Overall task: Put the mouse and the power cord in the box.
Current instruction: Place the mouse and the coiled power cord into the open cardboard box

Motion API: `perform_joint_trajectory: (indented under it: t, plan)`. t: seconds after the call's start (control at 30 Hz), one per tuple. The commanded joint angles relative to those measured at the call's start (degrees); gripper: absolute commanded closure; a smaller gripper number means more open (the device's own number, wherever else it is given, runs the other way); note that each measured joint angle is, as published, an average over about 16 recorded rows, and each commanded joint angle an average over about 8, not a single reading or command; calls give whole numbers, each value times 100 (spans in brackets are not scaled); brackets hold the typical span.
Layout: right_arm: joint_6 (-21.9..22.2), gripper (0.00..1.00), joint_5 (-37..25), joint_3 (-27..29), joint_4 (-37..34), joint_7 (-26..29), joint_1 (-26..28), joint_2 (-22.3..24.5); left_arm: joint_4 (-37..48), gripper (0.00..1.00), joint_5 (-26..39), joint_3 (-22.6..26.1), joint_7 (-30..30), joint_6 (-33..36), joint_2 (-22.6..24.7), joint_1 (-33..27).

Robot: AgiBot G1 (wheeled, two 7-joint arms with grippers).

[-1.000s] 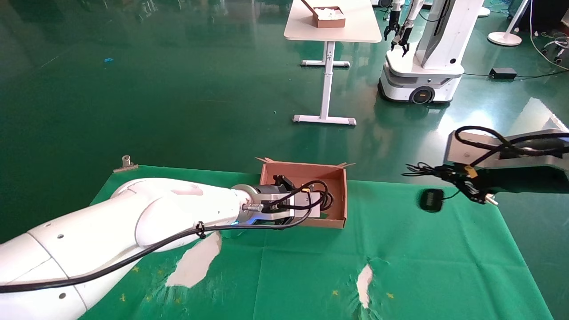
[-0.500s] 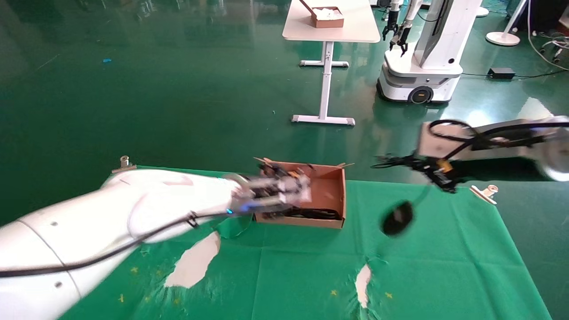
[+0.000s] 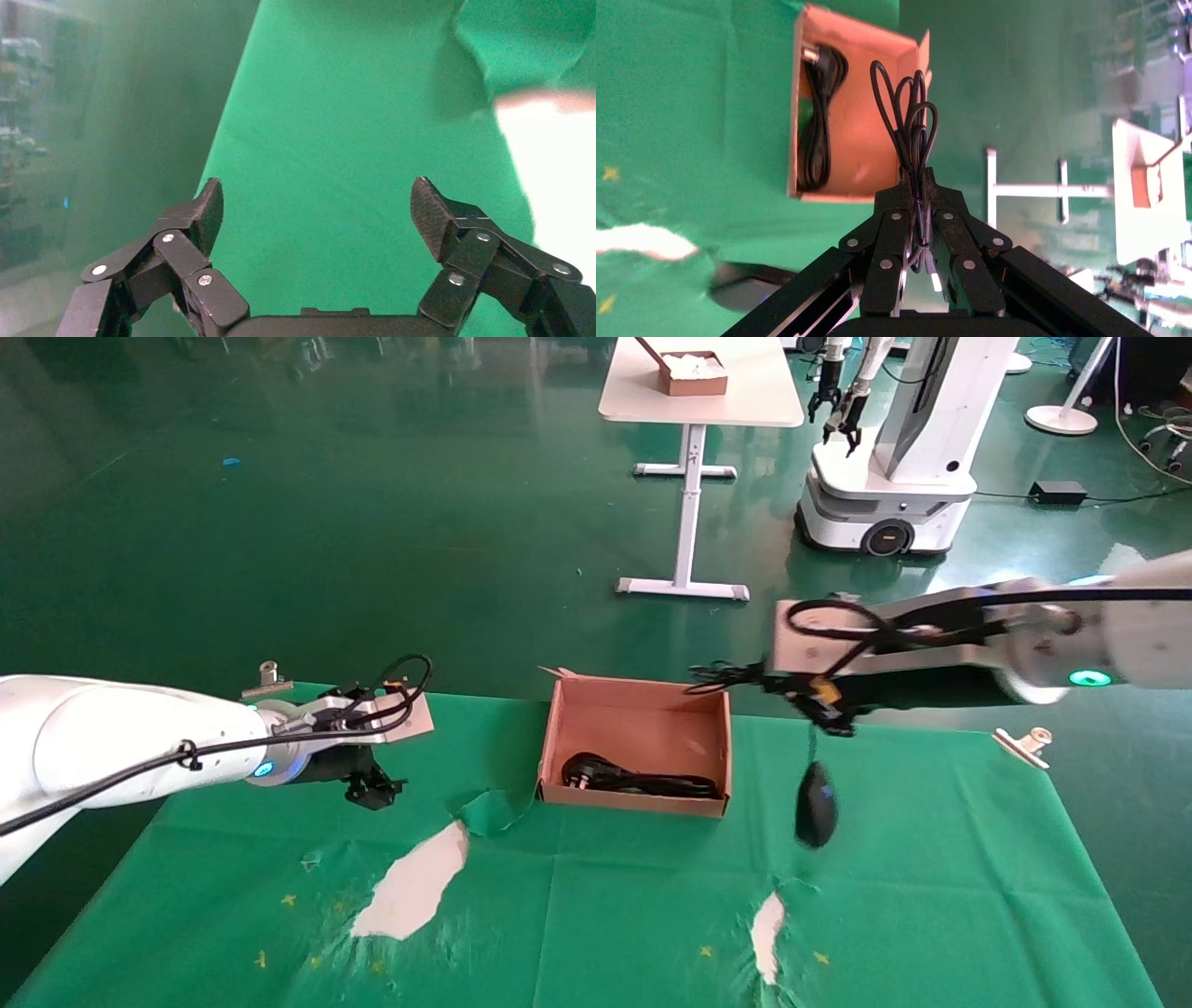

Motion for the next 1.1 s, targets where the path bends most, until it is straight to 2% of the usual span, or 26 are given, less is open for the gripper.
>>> perform_joint_trajectory:
  t: [0.03, 0.23, 0.47, 0.6, 0.73, 0.9, 1.0, 1.1]
  plan:
    - [1, 100, -2, -41, -55, -74, 32, -123, -99, 0, 14, 14, -49, 70, -141, -8]
    - [370, 100, -182, -271, -680, -645, 200, -959, -316, 0, 170, 70, -299, 67, -223, -10]
    - [1106, 100, -312, -545, -2090, -1801, 347, -2015, -504, 0, 328, 123, -542, 65, -288, -12]
    - [1636, 100, -348, -868, -2876, -2181, 319, -2336, -592, 0, 405, 146, -657, 65, -318, -13]
    - [2193, 100, -429, -1410, -3315, -2059, 188, -2401, -668, 0, 473, 166, -758, 66, -343, -13]
    - [2703, 39, -454, -1915, -3601, -1703, 29, -2434, -734, 0, 528, 184, -841, 69, -370, -15]
    - [2839, 2, -407, -2027, -3710, -1618, -15, -2455, -755, 0, 543, 189, -862, 72, -381, -15]
    - [2896, 0, -379, -2072, -3753, -1599, -37, -2460, -765, 0, 552, 192, -869, 73, -387, -16]
